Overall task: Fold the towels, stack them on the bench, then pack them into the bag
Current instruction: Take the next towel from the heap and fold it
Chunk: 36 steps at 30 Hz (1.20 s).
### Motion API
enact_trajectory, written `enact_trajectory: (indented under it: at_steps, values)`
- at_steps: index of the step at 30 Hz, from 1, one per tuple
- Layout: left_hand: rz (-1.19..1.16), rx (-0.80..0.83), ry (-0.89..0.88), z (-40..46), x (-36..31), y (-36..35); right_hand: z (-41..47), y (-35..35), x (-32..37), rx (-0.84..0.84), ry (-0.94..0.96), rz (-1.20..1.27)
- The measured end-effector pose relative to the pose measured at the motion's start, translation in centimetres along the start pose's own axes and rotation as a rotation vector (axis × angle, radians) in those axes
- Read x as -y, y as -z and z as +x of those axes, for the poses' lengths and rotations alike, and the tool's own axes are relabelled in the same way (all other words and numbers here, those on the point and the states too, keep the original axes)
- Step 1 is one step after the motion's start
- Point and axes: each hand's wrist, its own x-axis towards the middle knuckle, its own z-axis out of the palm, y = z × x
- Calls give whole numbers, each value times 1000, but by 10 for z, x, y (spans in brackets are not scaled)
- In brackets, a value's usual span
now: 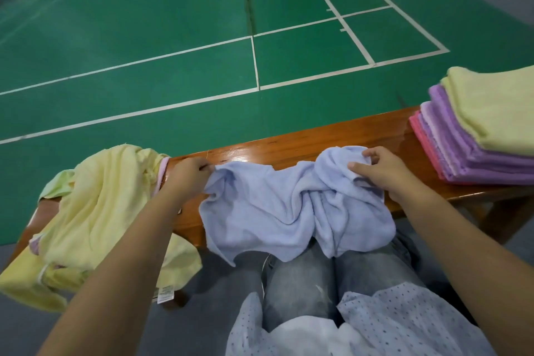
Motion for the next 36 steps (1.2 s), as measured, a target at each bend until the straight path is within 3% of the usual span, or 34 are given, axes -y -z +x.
enact_trajectory:
  at_steps: [4, 7, 12, 17, 20, 24, 26, 28, 33, 36]
  values:
    - [-465, 128, 25, -31, -41, 13, -1, 0, -1, -136, 75, 90]
    - [-622, 240, 1, -51, -64, 14, -6, 7, 7, -161, 142, 284]
    - [-379, 332, -16, -60, -98, -16, -11, 26, 9, -154, 97, 282]
    - [-225, 341, 7, -49, -112, -53, -18, 56, -22, -234, -32, -439]
    - [-169, 310, -23, -49, -115, -69, -14, 53, -37, -215, -20, -651]
    - [-121, 326, -3, -49, -123, -77, 0, 32, -17, -288, 215, -516]
    - [-89, 388, 57, -48, -127, -76, 11, 17, 2, -226, 329, -439]
    - [-107, 342, 53, -49, -126, -73, 25, 4, 18, -93, 383, -477]
    - [-211, 54, -39, -46, -115, -42, 48, -5, 25, 130, 216, -808]
    - [-292, -148, -6, -31, -108, -18, 45, -2, 29, 67, 232, -523]
